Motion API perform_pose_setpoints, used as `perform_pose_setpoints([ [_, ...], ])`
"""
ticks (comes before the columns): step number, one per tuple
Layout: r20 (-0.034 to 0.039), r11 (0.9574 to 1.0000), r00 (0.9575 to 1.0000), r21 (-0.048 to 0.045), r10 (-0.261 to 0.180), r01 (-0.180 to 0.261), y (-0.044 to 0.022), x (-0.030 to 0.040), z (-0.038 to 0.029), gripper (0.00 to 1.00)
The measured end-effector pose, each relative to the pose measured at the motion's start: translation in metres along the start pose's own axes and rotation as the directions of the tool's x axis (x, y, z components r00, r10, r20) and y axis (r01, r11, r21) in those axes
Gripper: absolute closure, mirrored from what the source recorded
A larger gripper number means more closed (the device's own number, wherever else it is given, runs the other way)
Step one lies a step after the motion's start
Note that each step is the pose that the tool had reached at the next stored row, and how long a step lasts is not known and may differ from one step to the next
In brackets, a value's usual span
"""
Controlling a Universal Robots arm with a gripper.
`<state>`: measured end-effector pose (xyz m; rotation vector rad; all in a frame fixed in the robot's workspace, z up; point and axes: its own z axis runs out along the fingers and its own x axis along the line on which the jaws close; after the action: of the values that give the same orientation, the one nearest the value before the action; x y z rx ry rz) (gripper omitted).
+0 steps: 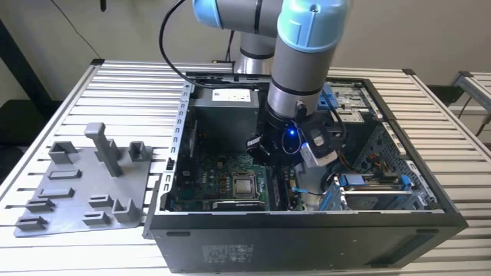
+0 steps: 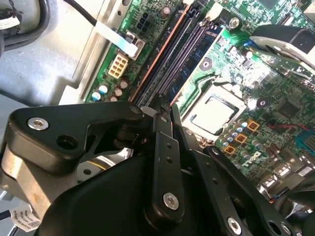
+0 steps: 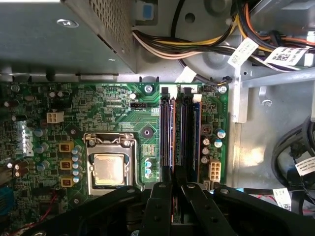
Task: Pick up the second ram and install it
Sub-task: 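Insert the second ram into the second slot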
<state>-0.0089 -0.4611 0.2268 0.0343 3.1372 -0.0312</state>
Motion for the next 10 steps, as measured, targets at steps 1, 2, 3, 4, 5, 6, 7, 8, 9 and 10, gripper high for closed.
perform_pose_setpoints([
  [1,0.0,1.0,1.0,0.0,0.0,0.0,0.0,0.0,0.0003,0.86],
  [2,0.0,1.0,1.0,0.0001,0.0,0.0,0.0,-0.0003,0.0003,0.86],
  [3,-0.0005,1.0,1.0,0.0001,0.0,0.0,-0.0001,-0.0009,0.0003,0.86],
  [4,-0.001,1.0,1.0,0.0,0.0,0.0,-0.0002,-0.0013,0.0004,0.86],
  [5,-0.0011,1.0,1.0,0.0,0.0,0.0,-0.0002,-0.0014,0.0006,0.86],
  [6,-0.0013,1.0,1.0,-0.0001,0.0,0.0,-0.0003,-0.0015,0.001,0.86],
  [7,-0.0013,1.0,1.0,-0.0001,0.0,0.0,-0.0003,-0.0017,0.0015,0.86],
  [8,-0.0014,1.0,1.0,-0.0001,0.0,0.0,-0.0002,-0.0017,0.0023,0.86],
  [9,-0.0014,1.0,1.0,-0.0001,0.0,0.0,-0.0003,-0.0017,0.003,0.86],
  [10,-0.0014,1.0,1.0,0.0002,0.0,0.0,-0.0003,-0.0017,0.0031,0.86],
])
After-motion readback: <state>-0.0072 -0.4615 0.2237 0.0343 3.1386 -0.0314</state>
